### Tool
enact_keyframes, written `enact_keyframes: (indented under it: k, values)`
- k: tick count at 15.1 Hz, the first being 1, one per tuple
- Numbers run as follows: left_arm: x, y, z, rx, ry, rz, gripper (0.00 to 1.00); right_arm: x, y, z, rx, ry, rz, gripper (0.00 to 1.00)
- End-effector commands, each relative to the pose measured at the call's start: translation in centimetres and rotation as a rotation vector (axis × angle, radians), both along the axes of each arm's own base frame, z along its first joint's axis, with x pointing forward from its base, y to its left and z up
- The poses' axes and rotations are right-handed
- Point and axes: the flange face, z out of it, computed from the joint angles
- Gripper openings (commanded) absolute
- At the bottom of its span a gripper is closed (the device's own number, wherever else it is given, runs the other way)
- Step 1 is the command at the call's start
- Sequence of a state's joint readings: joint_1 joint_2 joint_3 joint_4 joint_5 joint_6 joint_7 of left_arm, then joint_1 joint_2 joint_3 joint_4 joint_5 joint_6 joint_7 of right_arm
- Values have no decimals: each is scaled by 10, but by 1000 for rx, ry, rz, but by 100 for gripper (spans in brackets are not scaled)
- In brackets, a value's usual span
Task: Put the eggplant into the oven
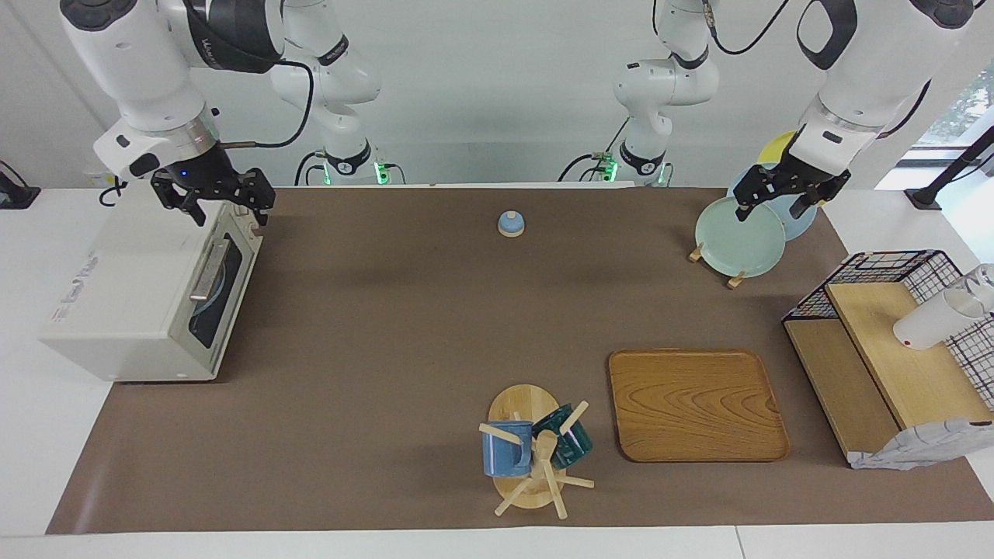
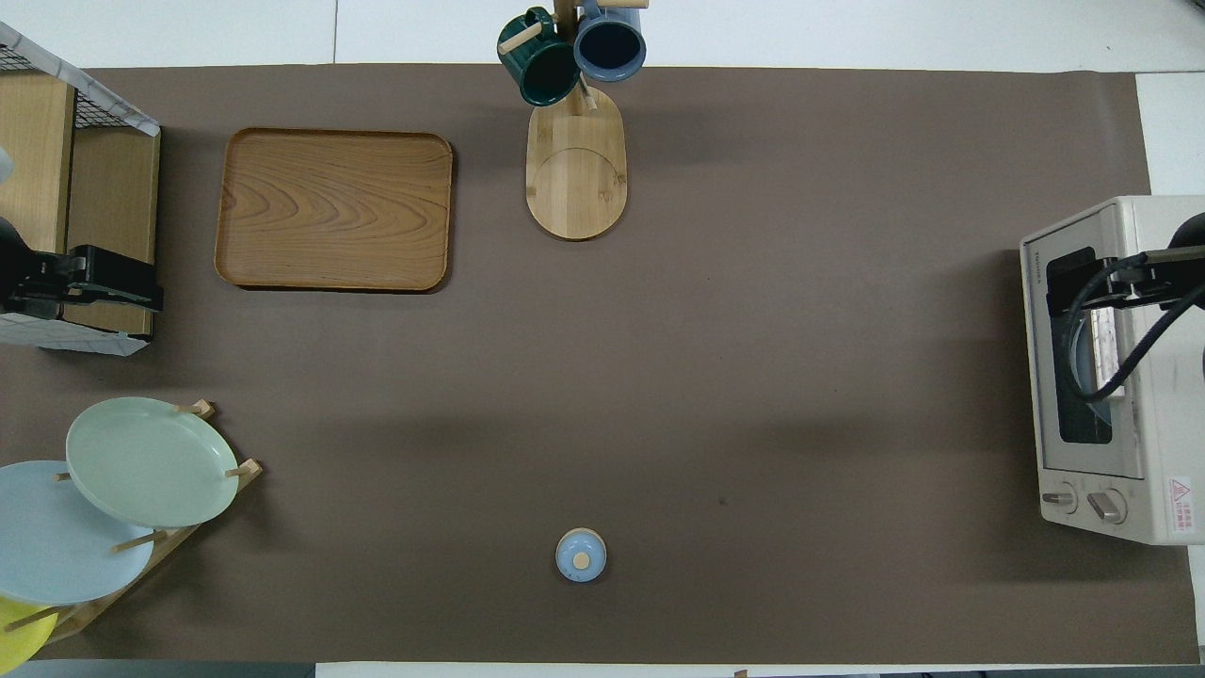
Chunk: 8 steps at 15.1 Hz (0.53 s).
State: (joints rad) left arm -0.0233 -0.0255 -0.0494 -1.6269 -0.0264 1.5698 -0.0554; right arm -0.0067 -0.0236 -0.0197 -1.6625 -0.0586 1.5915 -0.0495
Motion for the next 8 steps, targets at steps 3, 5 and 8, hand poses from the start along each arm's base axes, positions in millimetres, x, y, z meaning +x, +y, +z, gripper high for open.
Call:
enact_keyframes:
  k: [3, 5, 8]
  values:
    - [-5, 2, 6, 16, -5, 1, 100, -2, 3, 2, 73, -8, 6, 100]
    - [-5, 2, 6, 16, -5, 1, 100, -1, 3, 2, 72, -11, 8, 100]
    - [-5, 2, 6, 16, -5, 1, 100, -1, 2, 2, 70, -15, 6, 100]
